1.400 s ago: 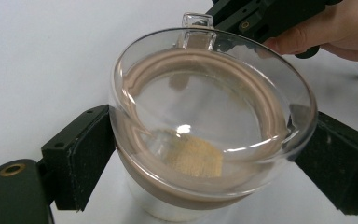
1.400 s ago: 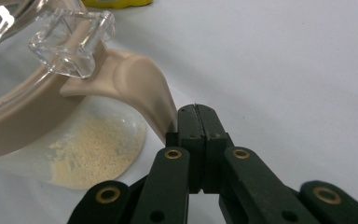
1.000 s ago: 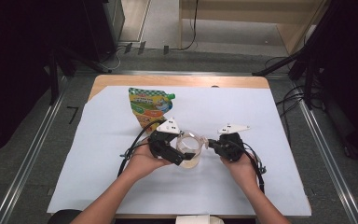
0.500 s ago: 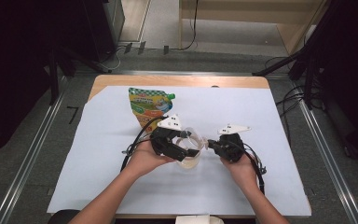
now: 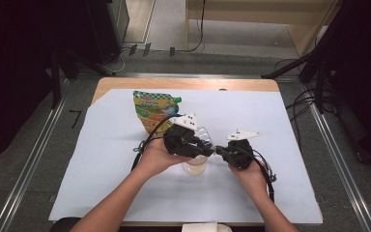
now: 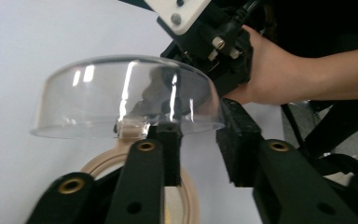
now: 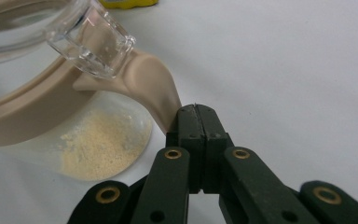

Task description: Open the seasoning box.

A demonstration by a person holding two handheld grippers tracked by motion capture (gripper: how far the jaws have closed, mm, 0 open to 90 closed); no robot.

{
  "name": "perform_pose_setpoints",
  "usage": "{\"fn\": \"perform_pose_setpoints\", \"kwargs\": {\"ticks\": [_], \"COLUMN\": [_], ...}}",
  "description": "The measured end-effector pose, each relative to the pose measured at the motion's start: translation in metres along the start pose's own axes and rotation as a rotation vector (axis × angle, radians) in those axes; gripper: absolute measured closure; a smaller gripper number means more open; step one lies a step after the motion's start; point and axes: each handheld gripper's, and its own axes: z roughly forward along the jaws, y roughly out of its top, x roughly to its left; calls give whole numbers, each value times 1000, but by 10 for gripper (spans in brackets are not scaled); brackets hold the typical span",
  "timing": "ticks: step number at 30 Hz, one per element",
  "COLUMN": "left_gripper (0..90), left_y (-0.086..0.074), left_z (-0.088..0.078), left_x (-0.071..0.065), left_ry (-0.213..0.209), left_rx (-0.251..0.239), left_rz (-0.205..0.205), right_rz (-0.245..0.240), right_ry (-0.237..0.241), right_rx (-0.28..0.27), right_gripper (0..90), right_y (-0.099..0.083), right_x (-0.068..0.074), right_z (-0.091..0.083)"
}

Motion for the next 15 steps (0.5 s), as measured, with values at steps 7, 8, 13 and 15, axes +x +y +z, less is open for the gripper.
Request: {"fn": "perform_pose_setpoints", "kwargs": {"ticks": [7, 8, 13, 15], "left_gripper": [671, 644, 514, 483], "left_y": [10, 11, 14, 14], "left_z": [9, 11, 13, 11], "left_x": [6, 7, 6, 4], "left_ry": [-13, -12, -10, -9], "left_rx": [23, 23, 41, 41], "left_rz": [-37, -46, -56, -51], "right_rz": [3, 0, 2, -1], "right_ry": [2, 3, 3, 0], "right_rx": [-4, 0, 4, -3], "right_gripper": [900, 900, 897, 889], "right_y": [-1, 0, -1, -2], "right_x": [0, -1, -2, -4], "right_z": [0, 0, 0, -4]}}
